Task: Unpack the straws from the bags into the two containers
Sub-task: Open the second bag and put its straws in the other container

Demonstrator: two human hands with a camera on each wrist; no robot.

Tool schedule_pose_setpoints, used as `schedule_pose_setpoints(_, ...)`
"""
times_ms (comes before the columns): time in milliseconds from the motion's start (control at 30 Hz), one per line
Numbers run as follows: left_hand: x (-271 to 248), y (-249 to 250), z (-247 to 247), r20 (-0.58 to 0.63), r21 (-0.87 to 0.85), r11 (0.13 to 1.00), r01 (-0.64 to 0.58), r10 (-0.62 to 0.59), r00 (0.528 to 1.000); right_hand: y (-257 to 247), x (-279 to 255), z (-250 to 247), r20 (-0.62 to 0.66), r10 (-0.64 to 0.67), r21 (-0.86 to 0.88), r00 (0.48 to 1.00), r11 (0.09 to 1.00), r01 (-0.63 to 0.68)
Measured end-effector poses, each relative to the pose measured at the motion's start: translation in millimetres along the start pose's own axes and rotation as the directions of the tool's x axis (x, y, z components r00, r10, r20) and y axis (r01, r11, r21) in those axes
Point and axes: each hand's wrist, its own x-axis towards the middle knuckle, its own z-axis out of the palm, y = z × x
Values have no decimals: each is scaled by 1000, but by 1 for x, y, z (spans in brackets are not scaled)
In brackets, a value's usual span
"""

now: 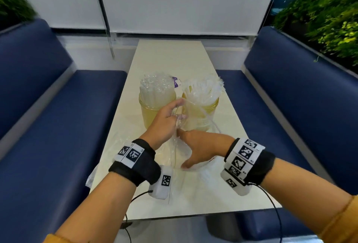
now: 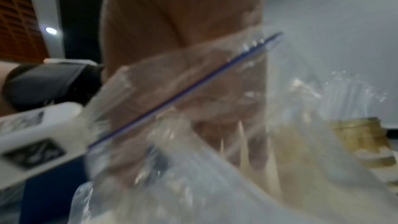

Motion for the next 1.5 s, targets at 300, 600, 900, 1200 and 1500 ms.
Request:
schedule_pose_setpoints(300, -1, 0, -4, -49, 10, 1000, -26, 26, 998, 3, 8, 15, -164, 39, 224, 986, 975, -2)
schedule_pose_setpoints(600, 2, -9, -14, -55, 111, 991, -77, 84, 995, 27, -4, -5, -273, -72, 548, 959, 808, 217)
schedule_pose_setpoints(900, -3, -14, -19, 228, 369, 903, -221, 143, 963, 32, 2, -3, -467, 31, 572, 884, 773, 275)
schedule_pose_setpoints(1200, -3, -22, 4, 60, 593, 791, -150, 142, 988, -1, -2, -43, -734, 131, 528, 667, 728, 438)
schedule_pose_setpoints(1500, 4, -28, 28, -154, 415, 885, -210, 296, 943, -24, -11, -61, -702, 267, 704, 660, 400, 587)
